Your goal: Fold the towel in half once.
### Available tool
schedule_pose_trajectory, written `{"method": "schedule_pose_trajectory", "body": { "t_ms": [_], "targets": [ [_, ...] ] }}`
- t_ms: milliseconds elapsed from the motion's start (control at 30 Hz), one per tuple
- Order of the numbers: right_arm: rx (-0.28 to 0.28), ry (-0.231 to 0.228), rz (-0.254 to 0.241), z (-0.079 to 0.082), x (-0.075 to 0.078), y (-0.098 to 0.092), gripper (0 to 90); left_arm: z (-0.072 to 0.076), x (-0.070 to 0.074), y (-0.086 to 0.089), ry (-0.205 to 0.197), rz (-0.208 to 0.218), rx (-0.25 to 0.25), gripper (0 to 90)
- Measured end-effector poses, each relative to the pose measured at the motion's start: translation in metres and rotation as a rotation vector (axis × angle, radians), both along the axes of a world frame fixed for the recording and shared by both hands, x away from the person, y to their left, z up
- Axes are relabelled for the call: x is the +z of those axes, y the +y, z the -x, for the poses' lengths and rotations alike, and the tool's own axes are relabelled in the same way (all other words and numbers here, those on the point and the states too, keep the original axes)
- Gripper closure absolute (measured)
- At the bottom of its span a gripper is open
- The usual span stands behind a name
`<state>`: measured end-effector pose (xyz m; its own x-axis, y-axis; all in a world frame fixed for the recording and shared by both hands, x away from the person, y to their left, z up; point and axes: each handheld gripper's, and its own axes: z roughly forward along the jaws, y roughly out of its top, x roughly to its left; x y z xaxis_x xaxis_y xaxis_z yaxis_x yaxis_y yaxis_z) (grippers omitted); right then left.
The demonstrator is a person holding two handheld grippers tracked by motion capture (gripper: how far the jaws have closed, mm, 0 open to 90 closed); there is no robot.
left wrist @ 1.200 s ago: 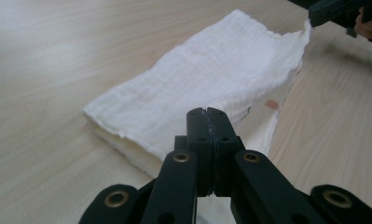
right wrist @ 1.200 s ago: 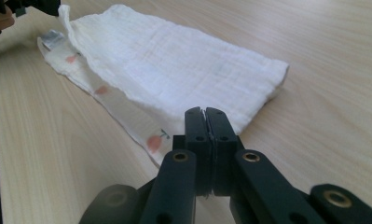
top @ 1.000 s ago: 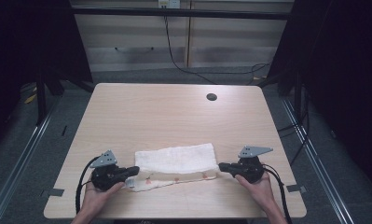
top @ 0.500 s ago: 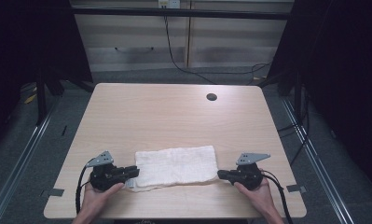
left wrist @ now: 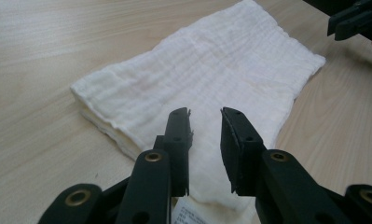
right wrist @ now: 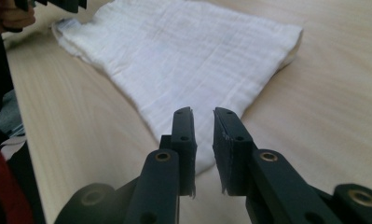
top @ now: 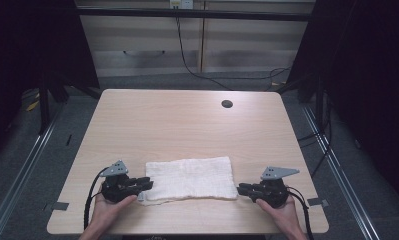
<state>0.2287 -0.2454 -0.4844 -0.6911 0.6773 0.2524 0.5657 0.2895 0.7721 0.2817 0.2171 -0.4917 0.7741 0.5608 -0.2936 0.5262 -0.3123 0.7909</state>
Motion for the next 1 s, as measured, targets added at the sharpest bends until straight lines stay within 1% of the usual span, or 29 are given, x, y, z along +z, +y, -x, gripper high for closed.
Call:
{"method": "schedule_pose_trajectory", "body": {
  "t_ms": [67,100,167,200,233,300,367,400,433,467,500,533,567,633,700,800,833,1000],
  "targets": [
    [-0.010,-0.012,-0.005,-0.009,0.003,0.002,77.4,-0.006,0.000,-0.005,-0.004,-0.019,0.001,72.8],
    [-0.007,-0.007,-0.004,-0.016,0.003,0.004,76.5,-0.010,0.000,-0.007,-0.005,-0.019,0.001,72.7],
    [-0.012,-0.004,0.016,-0.030,0.002,0.011,75.3,-0.016,0.000,-0.010,0.000,-0.033,0.007,73.5],
    [-0.004,-0.004,0.017,-0.038,0.002,0.014,75.2,-0.019,0.000,-0.011,-0.004,-0.046,0.002,73.7],
    [-0.003,-0.008,0.014,-0.045,0.001,0.019,75.1,-0.021,-0.001,-0.012,-0.003,-0.048,0.004,75.5],
    [0.012,-0.005,0.031,-0.058,-0.001,0.028,75.1,-0.024,-0.004,-0.013,-0.005,-0.086,0.012,78.7],
    [0.024,0.009,0.047,-0.066,-0.006,0.037,76.8,-0.024,-0.009,-0.015,-0.002,-0.134,-0.005,81.7],
    [0.032,0.017,0.058,-0.068,-0.008,0.040,78.0,-0.024,-0.011,-0.015,0.004,-0.144,-0.016,82.5],
    [0.037,0.016,0.078,-0.069,-0.011,0.043,78.0,-0.023,-0.013,-0.016,0.005,-0.150,-0.019,82.8],
    [0.039,0.023,0.091,-0.068,-0.013,0.045,77.8,-0.023,-0.013,-0.016,0.005,-0.149,-0.019,82.9],
    [0.045,0.026,0.104,-0.066,-0.016,0.047,77.5,-0.023,-0.013,-0.017,0.007,-0.147,-0.019,82.9],
    [0.044,0.029,0.126,-0.064,-0.017,0.047,76.3,-0.023,-0.014,-0.018,0.005,-0.149,-0.019,82.9],
    [0.044,0.035,0.134,-0.062,-0.018,0.046,76.3,-0.022,-0.014,-0.019,0.005,-0.149,-0.022,82.9],
    [0.044,0.035,0.128,-0.056,-0.018,0.043,76.5,-0.021,-0.014,-0.021,-0.008,-0.156,-0.029,82.8],
    [0.042,0.038,0.134,-0.052,-0.018,0.039,77.1,-0.021,-0.014,-0.023,0.006,-0.143,-0.036,82.5],
    [0.045,0.040,0.137,-0.043,-0.017,0.034,77.2,-0.018,-0.014,-0.027,0.003,-0.147,-0.045,82.1],
    [0.041,0.041,0.143,-0.040,-0.017,0.032,77.3,-0.018,-0.014,-0.029,0.006,-0.141,-0.049,82.2],
    [0.041,0.053,0.142,-0.029,-0.016,0.025,77.2,-0.014,-0.015,-0.032,0.009,-0.138,-0.070,85.5]
  ]
}}
